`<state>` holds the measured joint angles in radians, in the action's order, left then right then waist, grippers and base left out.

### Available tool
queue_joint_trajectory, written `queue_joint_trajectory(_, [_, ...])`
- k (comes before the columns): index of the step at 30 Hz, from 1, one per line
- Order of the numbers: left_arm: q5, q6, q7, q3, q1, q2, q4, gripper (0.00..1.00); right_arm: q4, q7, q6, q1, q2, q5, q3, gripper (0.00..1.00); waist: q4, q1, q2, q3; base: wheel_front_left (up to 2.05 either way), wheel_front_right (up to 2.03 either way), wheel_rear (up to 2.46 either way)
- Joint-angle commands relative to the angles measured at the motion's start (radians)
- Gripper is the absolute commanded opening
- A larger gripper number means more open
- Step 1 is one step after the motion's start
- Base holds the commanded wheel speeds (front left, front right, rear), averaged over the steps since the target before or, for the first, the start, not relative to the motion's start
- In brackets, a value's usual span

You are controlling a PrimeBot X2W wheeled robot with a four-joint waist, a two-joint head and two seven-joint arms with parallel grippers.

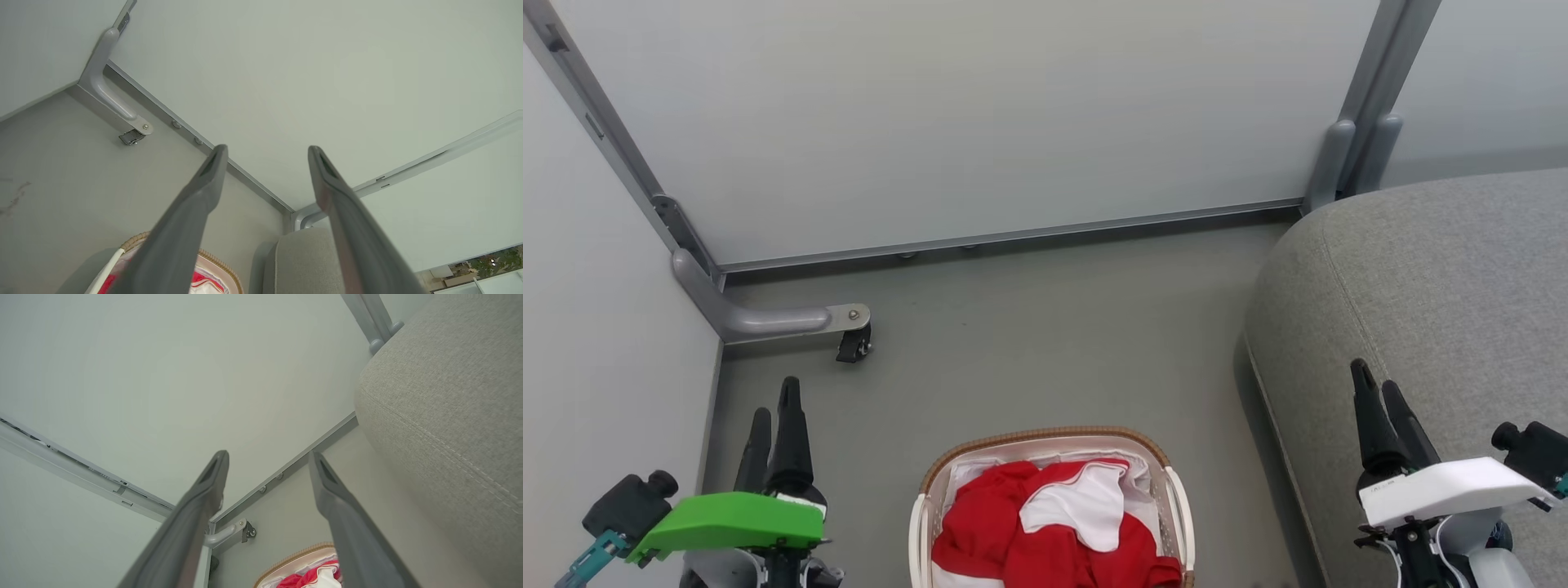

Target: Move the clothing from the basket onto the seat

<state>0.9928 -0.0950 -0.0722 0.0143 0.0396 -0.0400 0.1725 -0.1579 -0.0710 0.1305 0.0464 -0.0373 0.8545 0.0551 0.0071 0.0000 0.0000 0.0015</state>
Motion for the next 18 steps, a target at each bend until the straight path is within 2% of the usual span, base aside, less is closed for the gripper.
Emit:
queue_joint_trajectory(1, [-0.049,0.005,-0.011,0.005,-0.002,-0.007,-0.012,1.00,0.015,-0.012,0.000,-0.005,-0.007,-0.046,-0.001,1.00,0.000,0.0000,0.0000,0.000,0.00,0.00,0.00])
queue_joint_trajectory(18, [-0.288,0.026,-0.061,0.041,-0.024,-0.009,0.011,1.00,-0.003,-0.062,0.000,-0.016,-0.010,-0.296,-0.018,1.00,0.006,0.0000,0.0000,0.002,0.00,0.00,0.00])
